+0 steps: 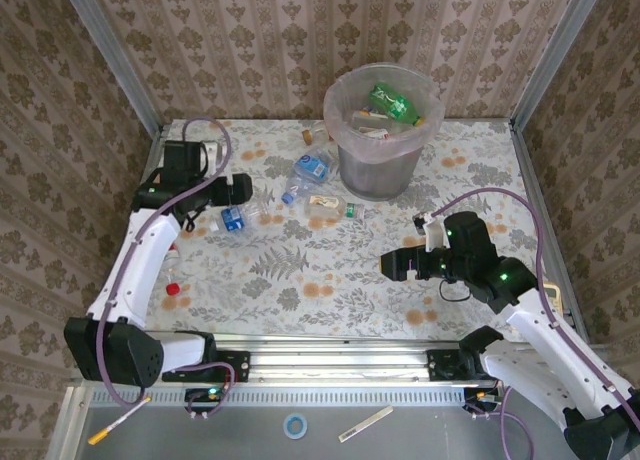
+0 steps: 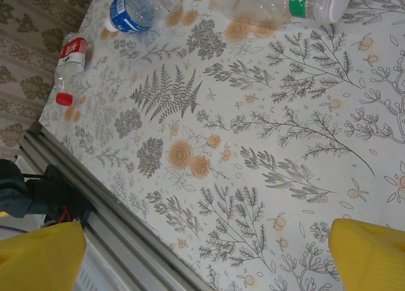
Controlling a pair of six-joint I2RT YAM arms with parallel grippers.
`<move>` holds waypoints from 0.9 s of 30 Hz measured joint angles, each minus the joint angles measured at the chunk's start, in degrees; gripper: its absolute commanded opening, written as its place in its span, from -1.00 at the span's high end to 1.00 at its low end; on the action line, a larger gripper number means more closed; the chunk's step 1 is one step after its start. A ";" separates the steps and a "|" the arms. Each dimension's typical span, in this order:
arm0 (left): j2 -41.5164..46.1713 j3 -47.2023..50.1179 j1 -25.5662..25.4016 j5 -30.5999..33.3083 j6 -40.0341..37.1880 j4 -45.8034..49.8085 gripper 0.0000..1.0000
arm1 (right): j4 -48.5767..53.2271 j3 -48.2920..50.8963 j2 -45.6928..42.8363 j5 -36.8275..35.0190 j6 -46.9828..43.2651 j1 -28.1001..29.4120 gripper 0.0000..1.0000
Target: Throw the plastic bottles in the bin
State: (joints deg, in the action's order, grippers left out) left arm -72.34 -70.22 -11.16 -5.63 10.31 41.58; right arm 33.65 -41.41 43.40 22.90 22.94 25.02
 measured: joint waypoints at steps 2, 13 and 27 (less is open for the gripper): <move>-2.32 0.48 -0.85 1.42 -2.38 0.61 -1.00 | 0.04 0.00 -0.20 0.00 0.00 0.02 -1.00; -17.62 0.02 -4.22 9.68 -10.47 4.15 -1.00 | 0.00 0.00 -0.31 0.02 0.00 0.02 -1.00; -29.16 -6.93 -4.96 16.41 -16.06 6.69 -1.00 | 0.46 0.00 -1.73 0.02 0.00 0.02 -1.00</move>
State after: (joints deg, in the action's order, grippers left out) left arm -101.49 -77.14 -16.12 10.79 -5.76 48.27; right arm 34.11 -41.41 41.67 22.92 22.94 25.04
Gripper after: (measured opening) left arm 0.997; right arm 0.999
